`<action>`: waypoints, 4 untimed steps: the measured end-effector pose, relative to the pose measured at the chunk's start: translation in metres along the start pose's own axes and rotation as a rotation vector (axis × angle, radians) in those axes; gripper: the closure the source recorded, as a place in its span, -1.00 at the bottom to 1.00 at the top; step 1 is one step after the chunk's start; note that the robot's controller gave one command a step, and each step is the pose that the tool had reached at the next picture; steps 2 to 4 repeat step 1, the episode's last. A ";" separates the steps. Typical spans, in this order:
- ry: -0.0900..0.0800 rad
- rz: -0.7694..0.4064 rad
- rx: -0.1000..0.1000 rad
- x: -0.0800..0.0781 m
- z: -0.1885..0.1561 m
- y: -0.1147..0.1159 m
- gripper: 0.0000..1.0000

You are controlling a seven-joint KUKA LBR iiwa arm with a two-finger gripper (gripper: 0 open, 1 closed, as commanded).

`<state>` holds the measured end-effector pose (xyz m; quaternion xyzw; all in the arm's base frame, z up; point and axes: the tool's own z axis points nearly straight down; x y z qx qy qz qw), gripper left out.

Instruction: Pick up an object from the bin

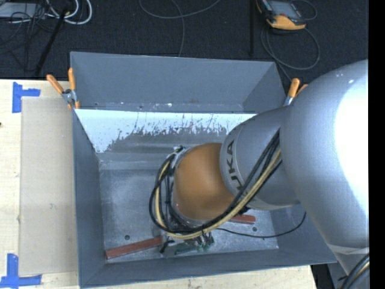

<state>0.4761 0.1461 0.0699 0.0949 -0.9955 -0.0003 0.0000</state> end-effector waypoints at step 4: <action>-0.009 -0.043 0.000 -0.020 -0.147 -0.008 1.00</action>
Offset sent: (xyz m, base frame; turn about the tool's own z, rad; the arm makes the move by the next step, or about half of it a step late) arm 0.0192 -0.0045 0.1434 -0.0450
